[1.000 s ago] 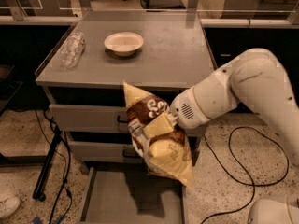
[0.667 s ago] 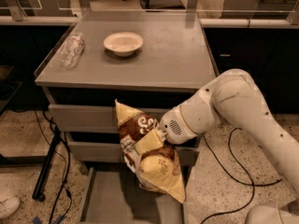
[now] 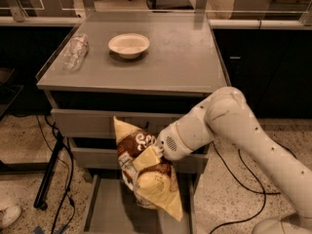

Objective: Place brown chip bag into bottom drawer

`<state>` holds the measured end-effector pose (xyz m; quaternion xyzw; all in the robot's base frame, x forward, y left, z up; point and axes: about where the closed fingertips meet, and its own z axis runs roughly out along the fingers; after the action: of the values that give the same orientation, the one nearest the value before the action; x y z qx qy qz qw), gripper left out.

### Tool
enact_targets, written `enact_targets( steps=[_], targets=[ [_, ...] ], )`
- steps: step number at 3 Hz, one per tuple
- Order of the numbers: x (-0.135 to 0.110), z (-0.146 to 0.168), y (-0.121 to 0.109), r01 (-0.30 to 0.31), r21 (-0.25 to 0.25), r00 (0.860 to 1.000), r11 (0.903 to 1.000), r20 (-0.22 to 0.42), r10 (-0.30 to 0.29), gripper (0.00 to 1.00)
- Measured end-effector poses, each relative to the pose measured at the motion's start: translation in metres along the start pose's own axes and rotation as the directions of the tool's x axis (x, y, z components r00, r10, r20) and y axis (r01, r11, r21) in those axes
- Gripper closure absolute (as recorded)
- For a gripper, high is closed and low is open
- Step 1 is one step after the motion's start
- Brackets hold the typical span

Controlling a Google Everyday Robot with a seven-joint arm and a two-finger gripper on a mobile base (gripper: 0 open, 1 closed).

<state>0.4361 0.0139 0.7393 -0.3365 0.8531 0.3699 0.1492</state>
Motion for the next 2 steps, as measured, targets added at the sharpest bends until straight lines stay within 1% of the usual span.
enact_targets(
  steps=[1, 2],
  targets=[
    [0.019, 0.049, -0.019, -0.056, -0.017, 0.998, 0.9983, -0.041, 0.055, 1.0],
    [0.035, 0.089, -0.034, -0.106, -0.035, 0.992, 0.9937, -0.075, 0.103, 1.0]
  ],
)
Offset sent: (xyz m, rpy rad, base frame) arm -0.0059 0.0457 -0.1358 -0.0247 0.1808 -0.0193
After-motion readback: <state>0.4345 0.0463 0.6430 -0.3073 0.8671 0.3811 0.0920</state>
